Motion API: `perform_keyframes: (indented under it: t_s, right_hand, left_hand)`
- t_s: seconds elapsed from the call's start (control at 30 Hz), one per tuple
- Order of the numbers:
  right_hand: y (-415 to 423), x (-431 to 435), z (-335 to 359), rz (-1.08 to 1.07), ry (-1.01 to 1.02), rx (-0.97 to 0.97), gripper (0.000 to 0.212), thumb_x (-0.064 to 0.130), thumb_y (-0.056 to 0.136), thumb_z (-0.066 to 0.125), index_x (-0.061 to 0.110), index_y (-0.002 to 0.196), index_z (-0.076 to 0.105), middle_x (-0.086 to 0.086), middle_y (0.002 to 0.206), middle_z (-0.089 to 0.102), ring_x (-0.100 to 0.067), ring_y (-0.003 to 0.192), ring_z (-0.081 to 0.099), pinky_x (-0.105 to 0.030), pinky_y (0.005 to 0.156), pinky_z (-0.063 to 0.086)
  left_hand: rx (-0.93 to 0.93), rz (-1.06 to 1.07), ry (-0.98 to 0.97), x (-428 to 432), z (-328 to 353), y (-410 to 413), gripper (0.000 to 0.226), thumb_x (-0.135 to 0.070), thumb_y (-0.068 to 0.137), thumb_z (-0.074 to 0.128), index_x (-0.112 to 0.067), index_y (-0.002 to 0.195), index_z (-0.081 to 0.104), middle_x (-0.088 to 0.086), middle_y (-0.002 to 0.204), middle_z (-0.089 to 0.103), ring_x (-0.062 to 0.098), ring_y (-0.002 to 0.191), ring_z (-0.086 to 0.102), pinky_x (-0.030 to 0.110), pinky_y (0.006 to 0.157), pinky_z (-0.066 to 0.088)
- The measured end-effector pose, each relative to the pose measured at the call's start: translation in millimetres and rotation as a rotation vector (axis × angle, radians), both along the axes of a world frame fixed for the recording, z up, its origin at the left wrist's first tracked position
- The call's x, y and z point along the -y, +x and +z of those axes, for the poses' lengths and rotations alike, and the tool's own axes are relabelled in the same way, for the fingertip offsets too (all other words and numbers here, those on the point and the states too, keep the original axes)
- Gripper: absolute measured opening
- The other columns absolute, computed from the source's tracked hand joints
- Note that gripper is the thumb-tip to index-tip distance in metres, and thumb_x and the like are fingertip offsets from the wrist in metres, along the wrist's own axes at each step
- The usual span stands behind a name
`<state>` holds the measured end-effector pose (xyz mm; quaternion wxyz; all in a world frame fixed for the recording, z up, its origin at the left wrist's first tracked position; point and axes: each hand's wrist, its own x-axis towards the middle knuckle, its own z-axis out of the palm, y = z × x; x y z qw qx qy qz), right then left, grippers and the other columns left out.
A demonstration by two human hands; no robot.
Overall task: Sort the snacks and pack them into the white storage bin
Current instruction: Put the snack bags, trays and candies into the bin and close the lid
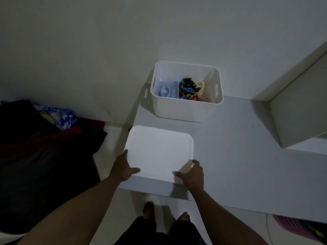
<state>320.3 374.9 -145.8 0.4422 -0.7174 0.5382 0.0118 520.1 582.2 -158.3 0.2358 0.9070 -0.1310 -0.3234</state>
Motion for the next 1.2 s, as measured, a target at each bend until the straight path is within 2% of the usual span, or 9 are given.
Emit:
perform_keyframes:
  t_s: [0.1,0.17,0.3,0.37,0.57,0.67,0.77,0.97,1.2]
  right_hand:
    - [3,-4,0,-0.023,-0.028,-0.023,0.113,0.042,0.056,0.093,0.019,0.147,0.031,-0.015,0.135,0.048,-0.036,0.127,0.045,-0.049,0.102,0.045]
    - [4,-6,2,0.001,-0.058,-0.069,0.104,0.038,0.062,0.091,0.024,0.148,0.033,-0.015,0.133,0.046,-0.037,0.128,0.043,-0.047,0.1,0.044]
    - [0,-10,7,-0.019,-0.092,-0.044,0.076,0.038,0.065,0.09,0.021,0.133,0.059,-0.013,0.126,0.048,-0.035,0.122,0.049,-0.045,0.1,0.049]
    - [-6,-10,9,-0.047,-0.122,-0.005,0.069,0.037,0.064,0.091,0.018,0.125,0.065,-0.013,0.126,0.049,-0.034,0.121,0.05,-0.044,0.1,0.05]
    - [-15,-7,27,-0.085,-0.324,0.117,0.066,0.034,0.068,0.089,0.019,0.127,0.065,-0.008,0.133,0.045,-0.024,0.123,0.043,-0.034,0.094,0.046]
    - [-18,-7,33,-0.074,-0.441,0.169,0.064,0.034,0.068,0.089,0.021,0.126,0.065,-0.006,0.134,0.044,-0.018,0.117,0.044,-0.026,0.088,0.044]
    - [-13,1,42,-0.088,-0.508,0.202,0.062,0.032,0.068,0.089,0.021,0.125,0.066,-0.007,0.135,0.043,-0.01,0.11,0.04,-0.023,0.086,0.042]
    - [17,48,78,-0.104,-0.573,0.271,0.062,0.03,0.072,0.087,0.017,0.127,0.064,-0.01,0.137,0.041,-0.02,0.116,0.045,-0.022,0.091,0.039]
    - [72,126,115,-0.095,-0.575,0.321,0.064,0.035,0.074,0.085,0.018,0.131,0.061,-0.005,0.138,0.04,-0.02,0.122,0.043,-0.024,0.093,0.04]
  left_hand:
    - [0.068,-0.018,0.045,0,1,2,0.119,-0.039,0.062,0.09,-0.018,0.154,0.018,0.018,0.145,0.038,0.035,0.132,0.041,0.044,0.104,0.042]
    - [0.09,-0.03,0.06,1,2,4,0.112,-0.041,0.061,0.09,-0.022,0.152,0.027,0.017,0.141,0.04,0.035,0.128,0.043,0.045,0.101,0.045]
    - [0.129,-0.035,-0.003,5,8,8,0.102,-0.038,0.06,0.092,-0.021,0.147,0.04,0.016,0.139,0.041,0.033,0.128,0.043,0.043,0.1,0.046]
    - [0.16,-0.036,-0.05,10,14,9,0.1,-0.038,0.06,0.092,-0.018,0.145,0.043,0.016,0.14,0.04,0.032,0.129,0.041,0.043,0.102,0.045]
    - [0.235,0.041,-0.232,19,30,1,0.097,-0.036,0.056,0.094,-0.014,0.14,0.05,0.012,0.137,0.043,0.028,0.126,0.044,0.039,0.096,0.047]
    - [0.271,0.097,-0.335,17,31,-7,0.093,-0.036,0.057,0.093,-0.018,0.138,0.049,0.008,0.138,0.04,0.026,0.124,0.045,0.037,0.095,0.046]
    - [0.312,0.135,-0.425,26,39,-6,0.092,-0.034,0.056,0.094,-0.021,0.136,0.049,0.005,0.134,0.039,0.024,0.12,0.047,0.035,0.094,0.048]
    - [0.398,0.131,-0.533,79,78,27,0.088,-0.029,0.056,0.094,-0.021,0.133,0.053,0.004,0.132,0.04,0.023,0.119,0.046,0.037,0.097,0.046]
    - [0.472,0.088,-0.492,151,116,85,0.09,-0.034,0.058,0.093,-0.017,0.137,0.052,0.009,0.138,0.037,0.026,0.125,0.044,0.036,0.103,0.043]
